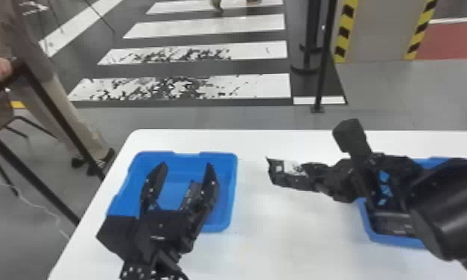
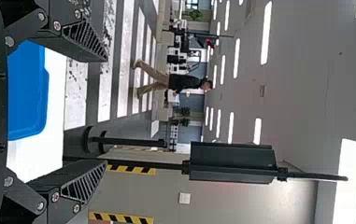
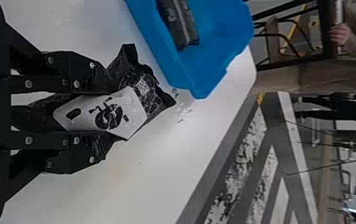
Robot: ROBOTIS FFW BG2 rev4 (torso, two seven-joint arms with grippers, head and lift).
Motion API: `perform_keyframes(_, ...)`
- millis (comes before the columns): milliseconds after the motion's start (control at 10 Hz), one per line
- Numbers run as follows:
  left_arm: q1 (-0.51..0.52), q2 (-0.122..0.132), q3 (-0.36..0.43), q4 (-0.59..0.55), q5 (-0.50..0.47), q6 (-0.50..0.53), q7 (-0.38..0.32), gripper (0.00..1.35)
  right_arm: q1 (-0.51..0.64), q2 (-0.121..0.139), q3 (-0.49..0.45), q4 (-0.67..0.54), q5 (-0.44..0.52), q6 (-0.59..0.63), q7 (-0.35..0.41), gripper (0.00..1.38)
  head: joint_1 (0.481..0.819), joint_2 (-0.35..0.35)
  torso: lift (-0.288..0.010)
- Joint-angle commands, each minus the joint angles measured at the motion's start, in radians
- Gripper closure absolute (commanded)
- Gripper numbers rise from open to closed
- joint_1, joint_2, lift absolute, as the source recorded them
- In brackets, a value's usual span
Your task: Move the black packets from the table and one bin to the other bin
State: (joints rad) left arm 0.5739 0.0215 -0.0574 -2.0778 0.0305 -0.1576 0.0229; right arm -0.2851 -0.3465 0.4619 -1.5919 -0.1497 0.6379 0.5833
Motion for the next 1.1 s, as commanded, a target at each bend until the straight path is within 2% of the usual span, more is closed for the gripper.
perform_keyframes(0, 0.003, 0.0, 0.002, -0.002, -0.003, -0.004, -0.001, 0.28, 0.098, 0.0, -0.151, -0.179, 0.048, -0.012, -0.011, 0.89, 0.695, 0.174, -0.11)
perform_keyframes(100, 0.005, -0.002, 0.006, -0.002, -0.001, -0.007, -0.001, 0.28, 0.182, 0.006, -0.28, -0.262, 0.08, 0.01, -0.014, 0.89, 0.695, 0.155, -0.11)
perform_keyframes(200, 0.008, -0.003, 0.012, -0.002, -0.001, -0.007, -0.001, 0.28, 0.241, 0.014, -0.378, -0.287, 0.096, 0.02, -0.014, 0.89, 0.695, 0.138, -0.11)
perform_keyframes(400, 0.01, -0.003, 0.012, -0.002, -0.001, -0.007, -0.006, 0.27, 0.356, 0.034, -0.554, -0.326, 0.148, 0.037, -0.014, 0.89, 0.695, 0.019, -0.11)
perform_keyframes(500, 0.01, -0.003, 0.016, -0.002, -0.001, -0.009, -0.008, 0.27, 0.413, 0.049, -0.625, -0.351, 0.178, 0.052, -0.014, 0.89, 0.695, -0.038, -0.11)
perform_keyframes(700, 0.01, -0.003, 0.02, 0.0, 0.005, -0.012, -0.014, 0.27, 0.459, 0.06, -0.659, -0.321, 0.2, 0.039, -0.016, 0.88, 0.695, -0.111, -0.11)
perform_keyframes(800, 0.01, -0.003, 0.02, 0.0, 0.005, -0.014, -0.015, 0.27, 0.467, 0.063, -0.663, -0.311, 0.208, 0.005, -0.017, 0.69, 0.695, -0.134, -0.11)
perform_keyframes(1000, 0.01, -0.003, 0.022, -0.002, 0.005, -0.014, -0.017, 0.27, 0.506, 0.086, -0.709, -0.341, 0.2, -0.115, -0.031, 0.18, 0.695, -0.147, -0.11)
